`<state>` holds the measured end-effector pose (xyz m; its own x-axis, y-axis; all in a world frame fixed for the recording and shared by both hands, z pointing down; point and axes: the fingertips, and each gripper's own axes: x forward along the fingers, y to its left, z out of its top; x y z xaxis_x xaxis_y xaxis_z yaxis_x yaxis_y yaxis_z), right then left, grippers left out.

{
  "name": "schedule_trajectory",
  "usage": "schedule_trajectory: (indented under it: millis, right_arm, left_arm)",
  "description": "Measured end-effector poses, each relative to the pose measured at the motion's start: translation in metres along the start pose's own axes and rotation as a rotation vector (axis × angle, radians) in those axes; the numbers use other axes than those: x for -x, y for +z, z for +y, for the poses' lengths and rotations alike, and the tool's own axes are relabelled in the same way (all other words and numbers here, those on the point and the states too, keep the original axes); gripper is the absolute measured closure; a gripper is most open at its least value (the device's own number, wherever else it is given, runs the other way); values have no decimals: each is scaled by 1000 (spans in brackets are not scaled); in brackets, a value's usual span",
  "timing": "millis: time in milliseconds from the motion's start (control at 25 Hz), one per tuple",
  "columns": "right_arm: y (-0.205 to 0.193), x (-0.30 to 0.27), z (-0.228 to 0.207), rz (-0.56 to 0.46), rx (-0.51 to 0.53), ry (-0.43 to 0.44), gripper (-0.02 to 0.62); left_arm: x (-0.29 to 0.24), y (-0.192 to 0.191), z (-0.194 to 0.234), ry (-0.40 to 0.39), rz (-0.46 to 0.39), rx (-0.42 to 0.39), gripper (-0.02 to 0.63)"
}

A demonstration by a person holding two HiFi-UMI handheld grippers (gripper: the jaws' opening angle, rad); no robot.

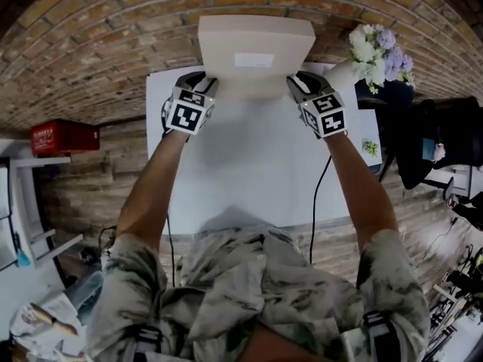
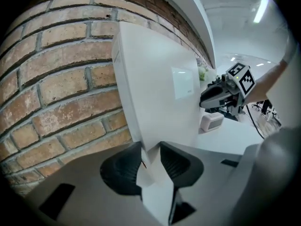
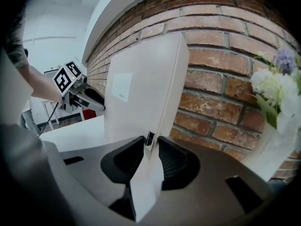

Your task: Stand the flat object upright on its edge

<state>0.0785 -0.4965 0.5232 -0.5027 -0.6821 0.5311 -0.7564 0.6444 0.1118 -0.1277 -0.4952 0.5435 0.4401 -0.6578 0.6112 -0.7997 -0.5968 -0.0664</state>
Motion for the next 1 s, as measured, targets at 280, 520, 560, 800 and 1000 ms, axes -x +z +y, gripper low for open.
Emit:
schedule_trajectory:
  millis: [280,520,560,800,1000]
  right_arm:
    - [5,-29,-19,11,37,-25,480]
    - [12,-46,-33,5,40,-38,480]
    - [13,-48,-34,4,40,-39,480]
    - [14,-57,-39,4,31,-41,480]
    - [15,-62,-42,0,28,-42,480]
  left_arm:
    - [-28,2,19,33,-3,-8,468]
    - [-41,10,32,49,-16,-1,468]
    - [-42,11,33,49,-16,-1,468]
    - [-51,13,41,48,-8,1,468]
    - [-55,14,44,47,-15,2,468]
